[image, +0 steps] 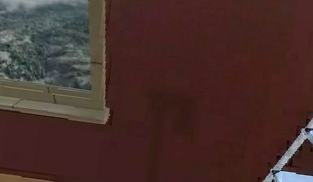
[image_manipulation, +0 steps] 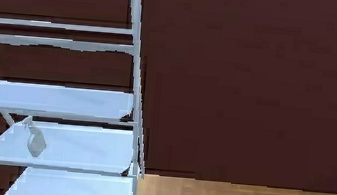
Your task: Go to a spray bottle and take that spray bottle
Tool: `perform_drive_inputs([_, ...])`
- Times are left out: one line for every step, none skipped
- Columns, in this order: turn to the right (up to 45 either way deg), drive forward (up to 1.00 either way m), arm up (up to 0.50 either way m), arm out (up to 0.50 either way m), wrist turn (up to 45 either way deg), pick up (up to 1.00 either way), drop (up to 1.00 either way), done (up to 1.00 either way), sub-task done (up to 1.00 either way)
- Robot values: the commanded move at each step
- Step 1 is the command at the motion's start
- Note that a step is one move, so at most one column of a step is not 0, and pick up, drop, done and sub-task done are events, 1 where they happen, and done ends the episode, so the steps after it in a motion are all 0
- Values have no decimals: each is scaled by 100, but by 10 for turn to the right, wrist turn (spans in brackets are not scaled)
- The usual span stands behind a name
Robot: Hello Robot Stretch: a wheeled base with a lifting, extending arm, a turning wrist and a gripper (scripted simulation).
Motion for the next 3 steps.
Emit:
perform_drive_inputs([-330, 0, 0, 0, 0, 0, 0, 0, 0])
perform_drive_inputs([450, 0, 0, 0, 0, 0, 0, 0, 0])
perform_drive_inputs([390, 0, 0, 0, 0, 0, 0, 0, 0])
